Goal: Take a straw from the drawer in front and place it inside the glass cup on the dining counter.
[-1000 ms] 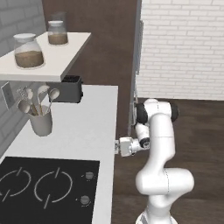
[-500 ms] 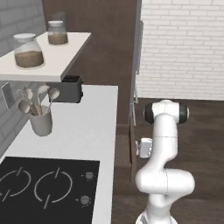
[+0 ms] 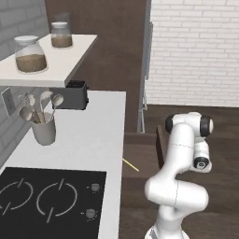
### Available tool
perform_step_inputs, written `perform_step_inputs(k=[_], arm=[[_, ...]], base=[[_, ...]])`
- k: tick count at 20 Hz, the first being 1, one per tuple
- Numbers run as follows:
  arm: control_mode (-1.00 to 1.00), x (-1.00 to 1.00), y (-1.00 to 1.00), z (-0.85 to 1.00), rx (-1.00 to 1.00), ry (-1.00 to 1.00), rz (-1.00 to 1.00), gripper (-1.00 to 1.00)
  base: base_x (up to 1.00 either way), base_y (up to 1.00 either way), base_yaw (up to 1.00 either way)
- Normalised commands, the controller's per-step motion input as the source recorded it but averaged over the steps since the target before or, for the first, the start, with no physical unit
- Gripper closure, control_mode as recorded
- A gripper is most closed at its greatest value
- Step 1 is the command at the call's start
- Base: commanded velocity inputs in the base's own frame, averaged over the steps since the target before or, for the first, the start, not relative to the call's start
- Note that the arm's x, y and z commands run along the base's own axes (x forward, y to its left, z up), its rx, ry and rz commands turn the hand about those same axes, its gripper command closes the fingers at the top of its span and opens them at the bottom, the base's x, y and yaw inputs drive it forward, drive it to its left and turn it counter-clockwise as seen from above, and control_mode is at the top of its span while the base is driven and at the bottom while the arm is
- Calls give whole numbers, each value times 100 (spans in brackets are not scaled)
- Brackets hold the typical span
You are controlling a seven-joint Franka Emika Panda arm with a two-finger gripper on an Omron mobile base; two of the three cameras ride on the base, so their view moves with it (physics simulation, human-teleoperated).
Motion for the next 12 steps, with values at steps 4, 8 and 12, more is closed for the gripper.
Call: perform_step_inputs(k=[4, 8, 12], arm=[[-100, -3, -100, 0, 0, 0, -10, -100], [-100, 0, -91, 12, -3, 7, -6, -100], [-100, 0, -35, 70, -14, 12, -1, -100]], base=[[0, 0, 0], [0, 0, 0], [0, 0, 0]])
